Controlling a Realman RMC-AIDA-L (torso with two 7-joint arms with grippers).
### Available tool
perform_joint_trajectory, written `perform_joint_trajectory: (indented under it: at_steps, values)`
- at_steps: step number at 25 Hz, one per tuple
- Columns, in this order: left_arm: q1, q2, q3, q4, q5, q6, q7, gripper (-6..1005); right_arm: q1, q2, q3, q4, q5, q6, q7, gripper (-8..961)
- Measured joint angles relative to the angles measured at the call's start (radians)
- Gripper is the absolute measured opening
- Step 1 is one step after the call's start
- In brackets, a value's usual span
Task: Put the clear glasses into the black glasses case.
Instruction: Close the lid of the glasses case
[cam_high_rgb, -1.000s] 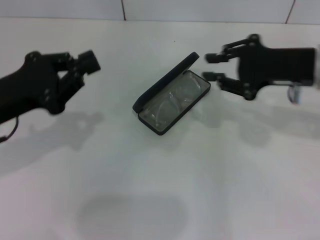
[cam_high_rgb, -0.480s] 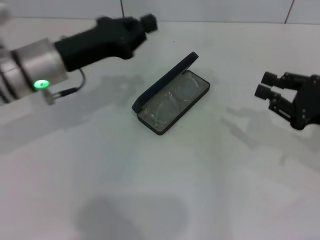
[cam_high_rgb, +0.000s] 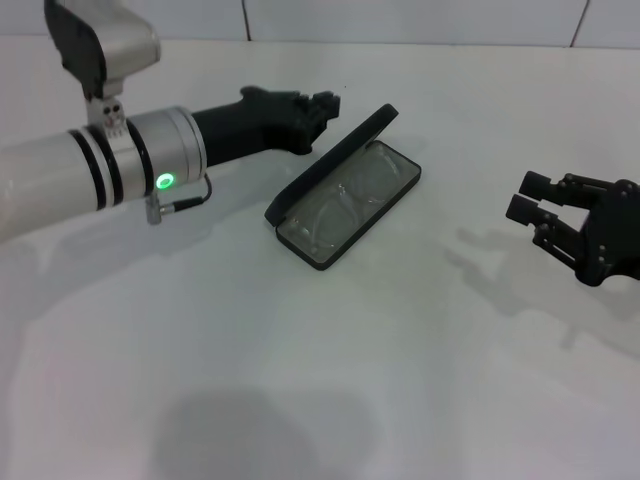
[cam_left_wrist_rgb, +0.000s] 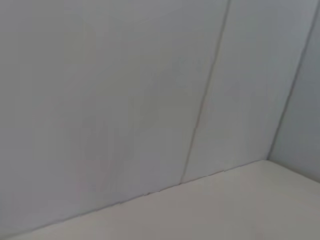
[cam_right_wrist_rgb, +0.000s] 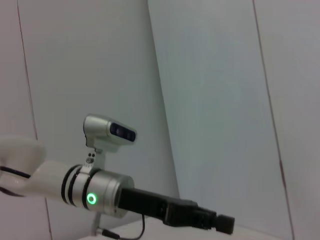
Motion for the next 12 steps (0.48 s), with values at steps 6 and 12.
perform_joint_trajectory:
  at_steps: [6, 12]
  values:
    - [-0.002, -0.004, 0.002, -0.061, -0.044, -0.019, 0.005, 73, 0.011, 0.000, 0.002, 0.022, 0.001, 0.011, 0.000, 302]
    - [-0.004, -0.006, 0.038, -0.090, -0.063, -0.030, 0.009, 77, 0.020, 0.002, -0.003, 0.024, -0.003, 0.032, 0.000, 305]
